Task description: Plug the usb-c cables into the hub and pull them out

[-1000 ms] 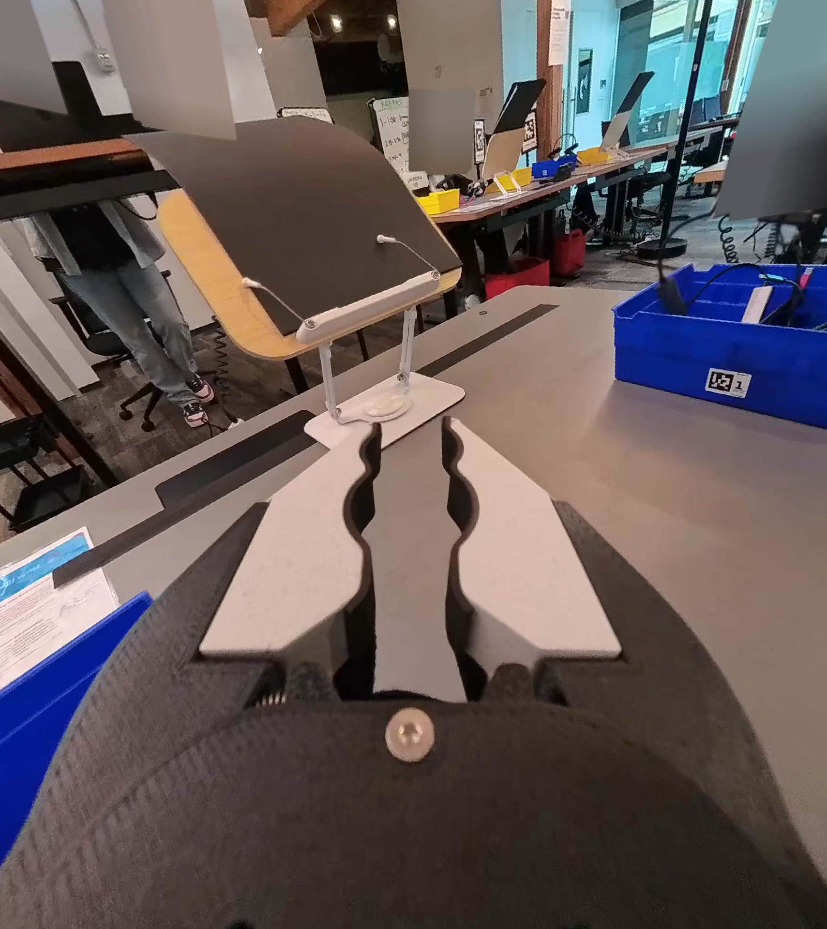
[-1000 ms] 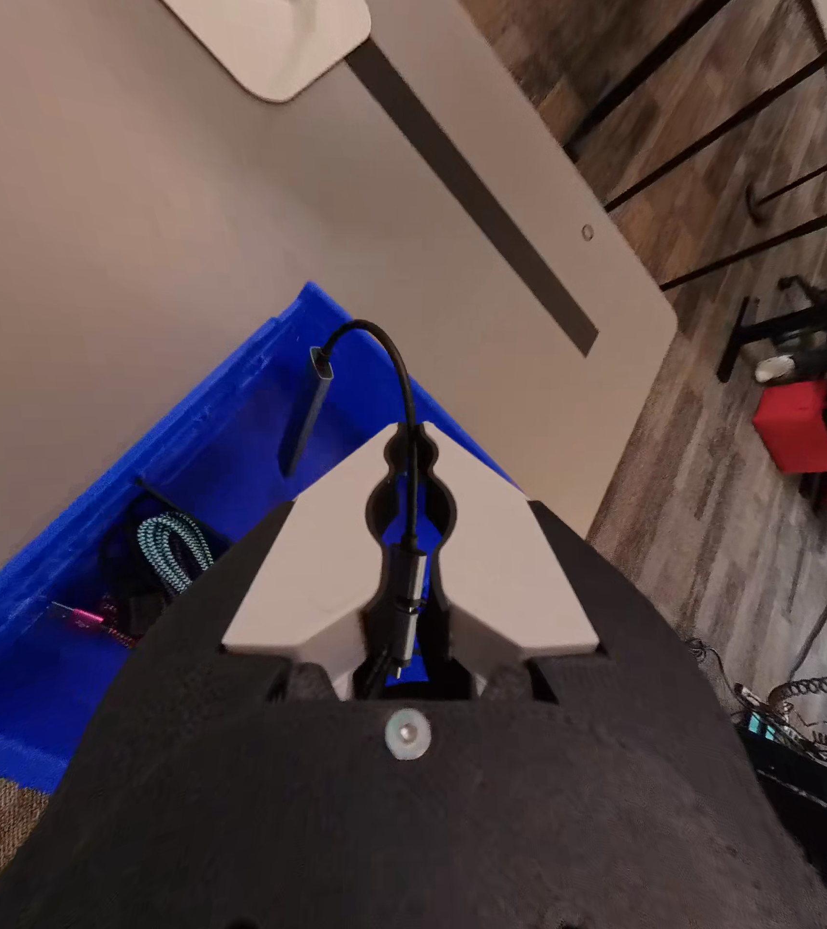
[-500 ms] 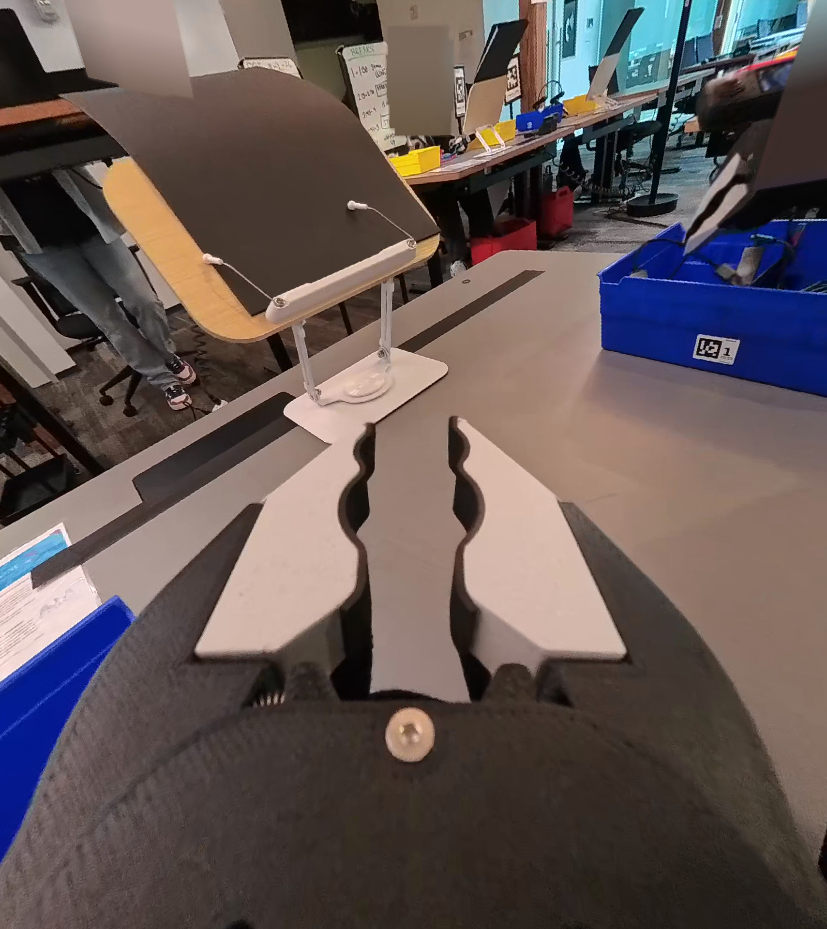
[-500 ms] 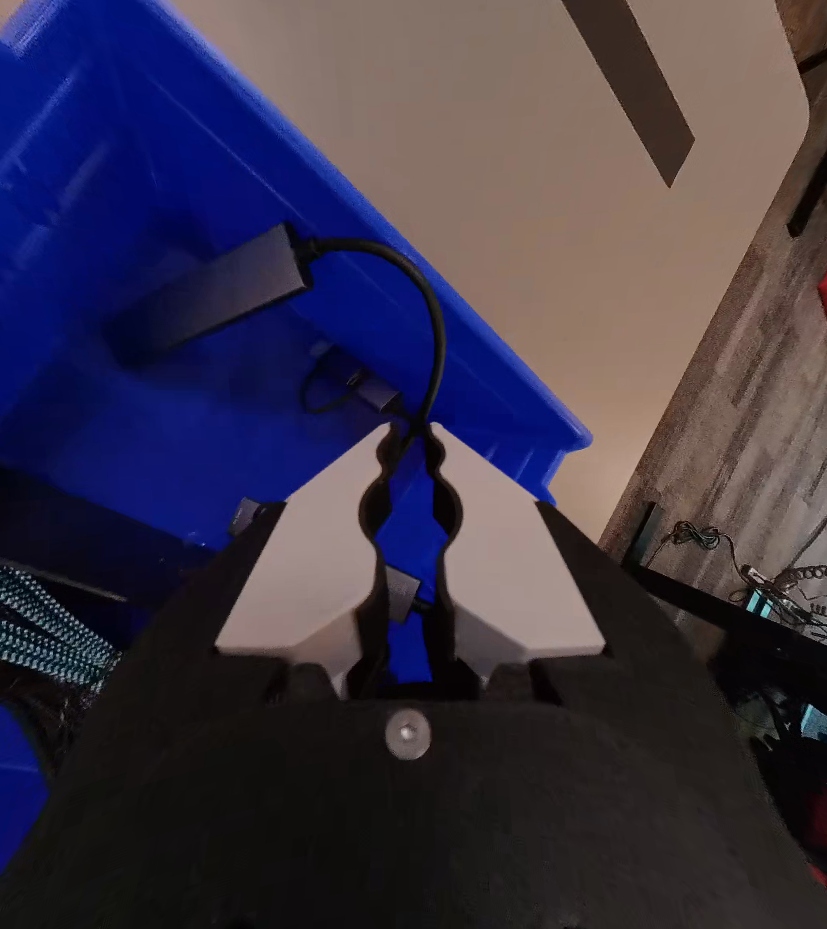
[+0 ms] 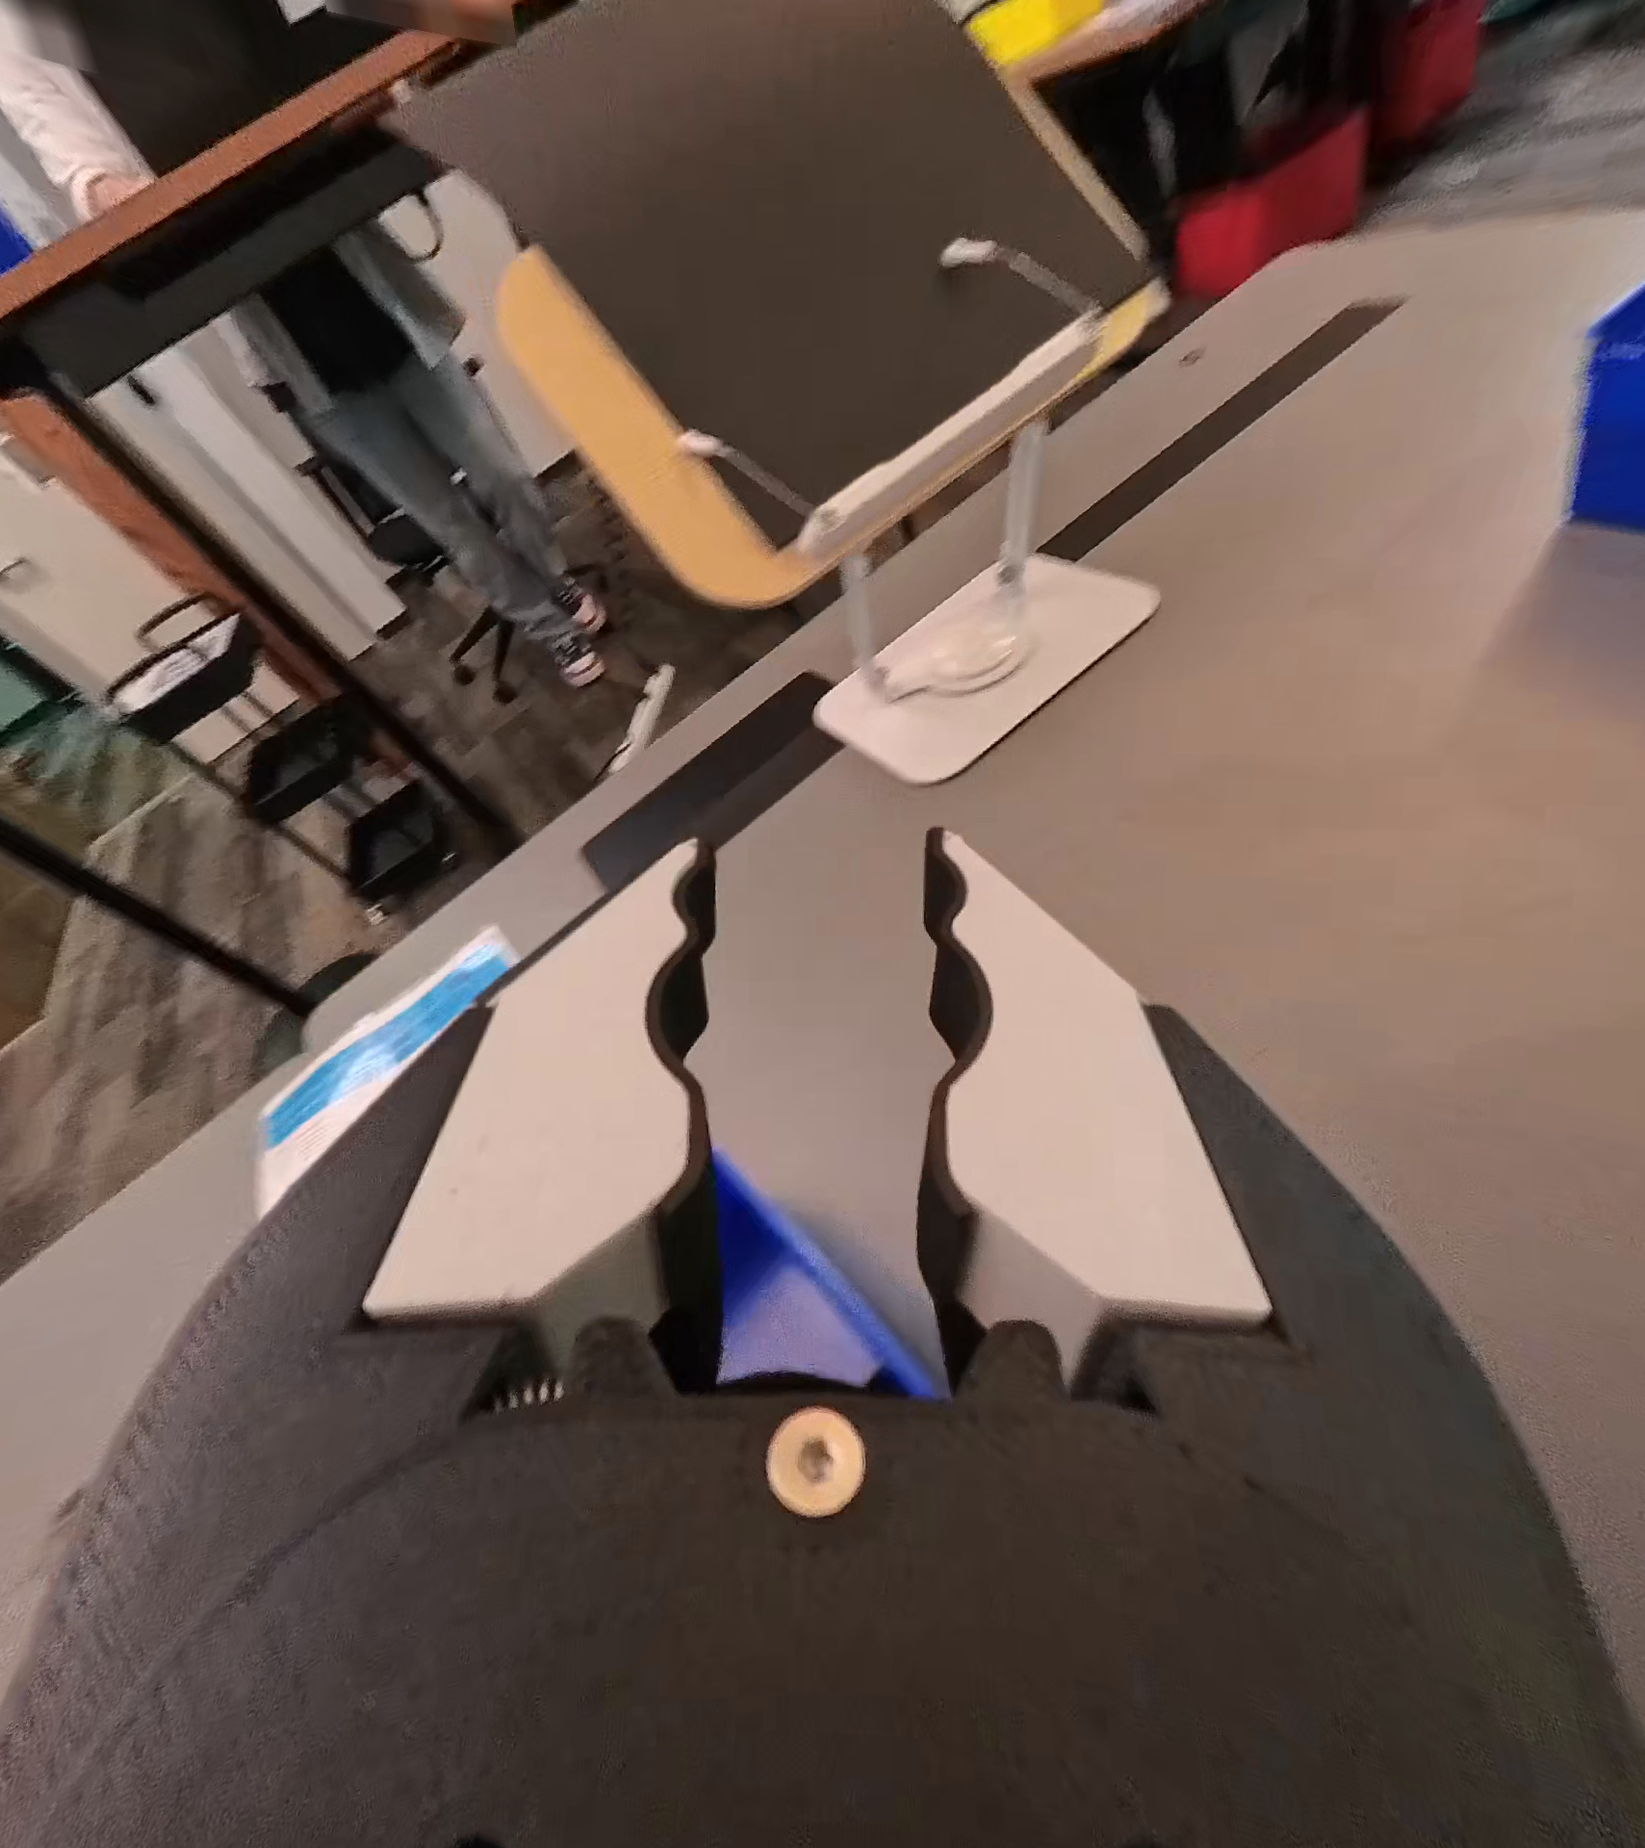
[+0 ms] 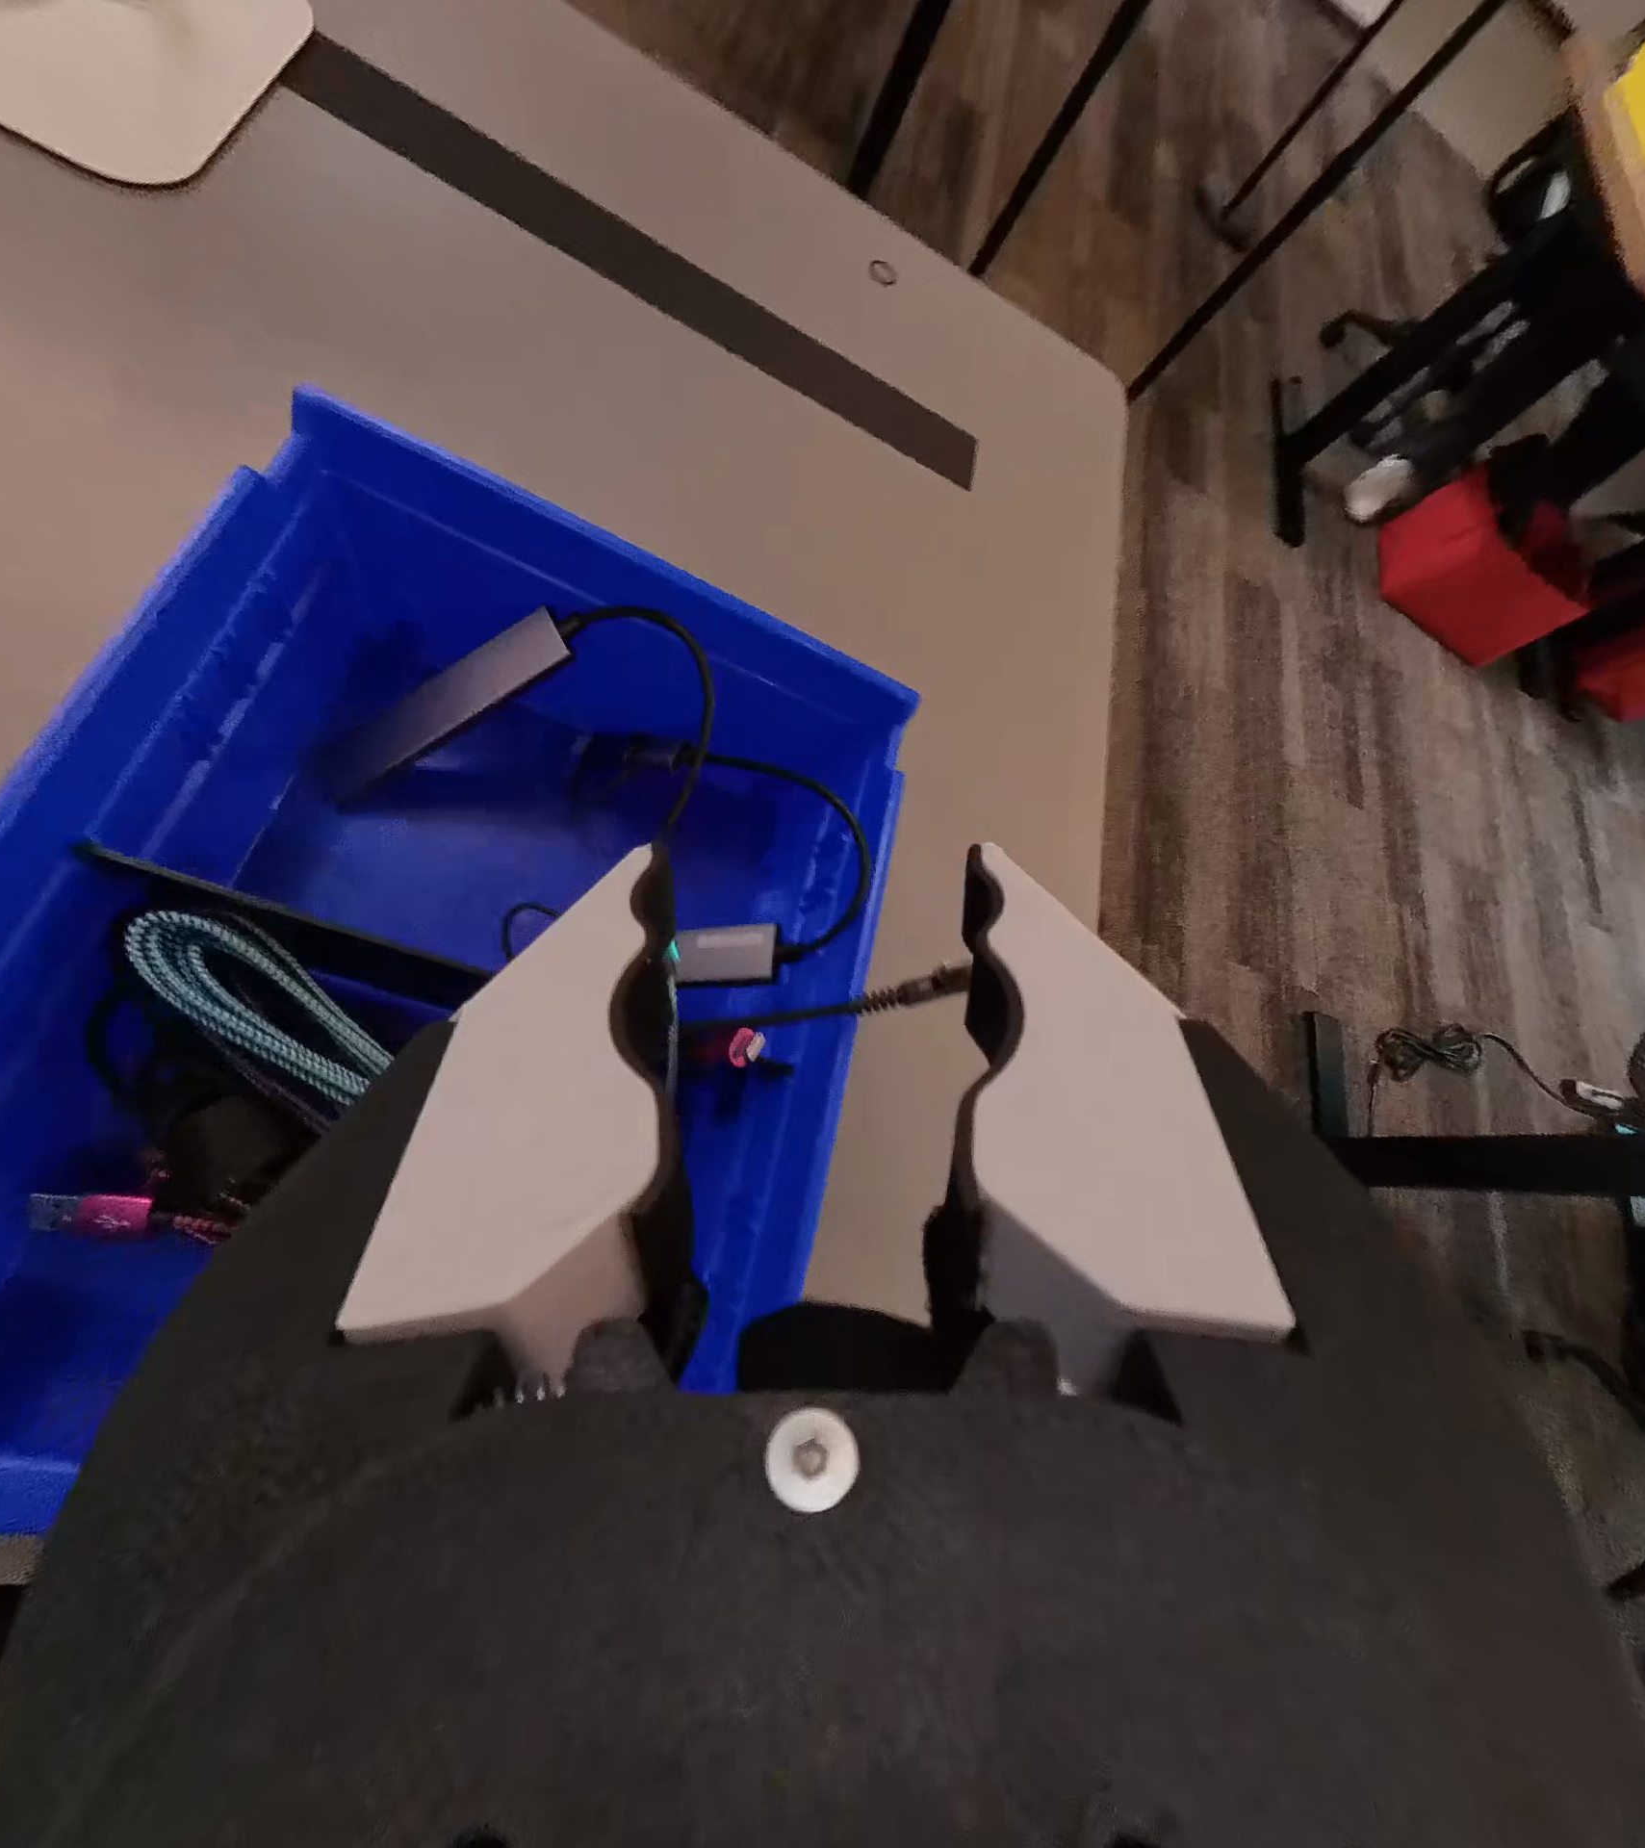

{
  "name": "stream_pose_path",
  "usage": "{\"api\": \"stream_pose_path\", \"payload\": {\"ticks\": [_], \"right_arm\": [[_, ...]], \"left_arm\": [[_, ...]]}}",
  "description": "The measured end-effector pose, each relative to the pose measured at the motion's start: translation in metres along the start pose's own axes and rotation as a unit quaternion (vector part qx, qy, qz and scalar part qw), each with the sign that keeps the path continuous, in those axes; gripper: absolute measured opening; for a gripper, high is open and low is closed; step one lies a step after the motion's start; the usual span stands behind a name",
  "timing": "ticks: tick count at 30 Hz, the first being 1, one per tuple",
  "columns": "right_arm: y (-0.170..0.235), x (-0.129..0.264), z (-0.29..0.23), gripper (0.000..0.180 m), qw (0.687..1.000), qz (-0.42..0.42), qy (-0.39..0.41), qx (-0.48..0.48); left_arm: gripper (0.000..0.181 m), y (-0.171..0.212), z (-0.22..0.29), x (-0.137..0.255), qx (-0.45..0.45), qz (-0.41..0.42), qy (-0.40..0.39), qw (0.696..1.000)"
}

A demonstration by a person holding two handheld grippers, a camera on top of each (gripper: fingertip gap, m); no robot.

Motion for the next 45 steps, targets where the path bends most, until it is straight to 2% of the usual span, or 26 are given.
{"api": "stream_pose_path", "payload": {"ticks": [5,8,10,12,15,18,23,26,31,34,38,44,45], "right_arm": [[0.048,0.015,0.008,0.083,0.998,-0.015,0.028,-0.055],[0.073,0.016,0.01,0.088,0.997,-0.008,0.037,-0.073],[0.087,0.011,0.01,0.088,0.996,-0.007,0.03,-0.085],[0.101,0.003,0.009,0.09,0.995,-0.013,0.011,-0.1],[0.115,-0.01,0.006,0.092,0.991,-0.009,-0.033,-0.129],[0.119,-0.018,0.002,0.09,0.988,0.011,-0.06,-0.141],[0.122,-0.032,-0.002,0.084,0.989,-0.001,-0.062,-0.133],[0.122,-0.035,-0.002,0.075,0.989,-0.011,-0.068,-0.132],[0.131,-0.05,-0.007,0.072,0.991,-0.059,-0.06,-0.108],[0.132,-0.054,-0.01,0.069,0.989,-0.045,-0.075,-0.123],[0.132,-0.054,-0.011,0.062,0.986,-0.024,-0.095,-0.136],[0.125,-0.057,-0.021,0.05,0.973,0.021,-0.169,-0.159],[0.123,-0.057,-0.025,0.049,0.97,0.028,-0.181,-0.162]], "left_arm": [[0.041,0.027,-0.062,0.018,0.013,-0.076,-0.068,0.995],[0.045,0.065,-0.093,0.028,0.063,-0.127,-0.095,0.985],[0.049,0.094,-0.106,0.036,0.061,-0.177,-0.121,0.975],[0.065,0.122,-0.114,0.048,0.062,-0.226,-0.149,0.961],[0.079,0.154,-0.117,0.071,0.067,-0.262,-0.193,0.943],[0.085,0.179,-0.115,0.091,0.068,-0.281,-0.24,0.927],[0.089,0.197,-0.11,0.103,0.006,-0.333,-0.306,0.892],[0.089,0.199,-0.111,0.103,0.015,-0.333,-0.309,0.89],[0.09,0.203,-0.111,0.102,0.026,-0.329,-0.301,0.895],[0.091,0.208,-0.109,0.1,0.03,-0.334,-0.294,0.895],[0.09,0.228,-0.107,0.094,0.101,-0.39,-0.229,0.886],[0.063,0.259,-0.099,0.086,0.192,-0.432,-0.115,0.874],[0.049,0.26,-0.099,0.085,0.221,-0.422,-0.095,0.874]]}}
Point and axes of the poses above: each gripper's, where its closed fingertips meet, x back along the fingers, y out of its underside, z = x × y across the jaws, the point moved 10 cm from there along x, back along the fingers, and after that the axes turned 5 degrees about -y, right-handed, at the moved point
